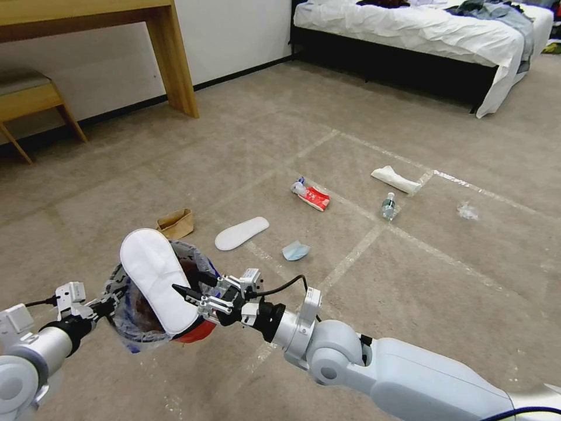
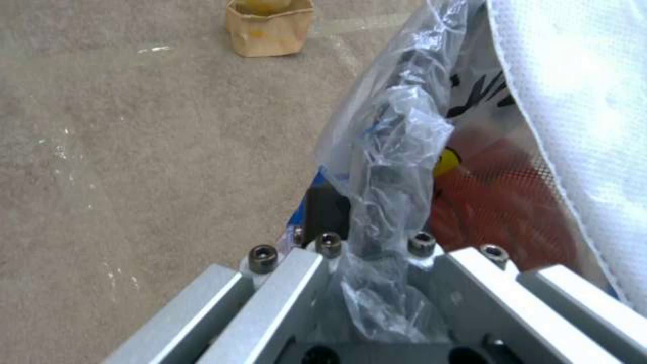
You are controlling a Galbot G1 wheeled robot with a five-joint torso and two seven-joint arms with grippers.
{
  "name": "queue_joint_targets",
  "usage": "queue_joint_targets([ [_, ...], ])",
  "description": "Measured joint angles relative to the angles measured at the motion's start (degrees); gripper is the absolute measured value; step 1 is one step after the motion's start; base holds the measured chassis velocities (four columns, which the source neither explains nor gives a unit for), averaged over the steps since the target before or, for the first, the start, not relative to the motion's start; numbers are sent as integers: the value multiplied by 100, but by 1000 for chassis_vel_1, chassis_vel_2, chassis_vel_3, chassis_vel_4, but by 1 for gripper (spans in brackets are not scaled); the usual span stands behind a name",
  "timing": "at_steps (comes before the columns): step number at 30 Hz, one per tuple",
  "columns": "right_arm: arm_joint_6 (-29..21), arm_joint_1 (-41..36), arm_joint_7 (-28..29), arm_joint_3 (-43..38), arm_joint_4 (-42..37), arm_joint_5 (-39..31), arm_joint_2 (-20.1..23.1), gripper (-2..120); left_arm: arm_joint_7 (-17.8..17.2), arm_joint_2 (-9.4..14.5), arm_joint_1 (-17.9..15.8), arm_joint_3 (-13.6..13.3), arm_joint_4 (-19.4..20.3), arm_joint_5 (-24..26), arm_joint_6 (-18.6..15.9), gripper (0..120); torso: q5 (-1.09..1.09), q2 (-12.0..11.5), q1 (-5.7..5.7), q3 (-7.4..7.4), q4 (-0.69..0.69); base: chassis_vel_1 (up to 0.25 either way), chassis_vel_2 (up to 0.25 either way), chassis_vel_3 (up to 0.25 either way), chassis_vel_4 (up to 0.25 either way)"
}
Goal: Pick up the trash bin and place the garbage on the floor into it.
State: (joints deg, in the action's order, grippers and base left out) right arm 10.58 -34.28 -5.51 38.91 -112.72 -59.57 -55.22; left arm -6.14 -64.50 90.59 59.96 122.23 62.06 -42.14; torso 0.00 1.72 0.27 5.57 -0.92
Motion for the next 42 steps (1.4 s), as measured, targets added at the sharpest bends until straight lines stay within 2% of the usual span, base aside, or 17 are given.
queue_joint_targets([
  [4,0,-2,-4,-5,-4,20,-9,82,1,-18,27,9,14,-20,0,1,0,0,0,0,0,0,0,0,0],
  [26,-17,82,9,-648,-343,-148,-64,82,26,-34,14,-3,-26,-65,0,1,0,0,0,0,0,0,0,0,0],
  [33,-58,110,18,-1133,-569,-263,-64,82,26,-43,5,0,-38,-59,0,1,0,0,0,0,0,0,0,0,0],
  [42,-125,-106,-63,-2629,-733,-392,178,85,49,-101,18,60,-46,-112,0,1,1,0,0,0,1,0,0,0,0],
])
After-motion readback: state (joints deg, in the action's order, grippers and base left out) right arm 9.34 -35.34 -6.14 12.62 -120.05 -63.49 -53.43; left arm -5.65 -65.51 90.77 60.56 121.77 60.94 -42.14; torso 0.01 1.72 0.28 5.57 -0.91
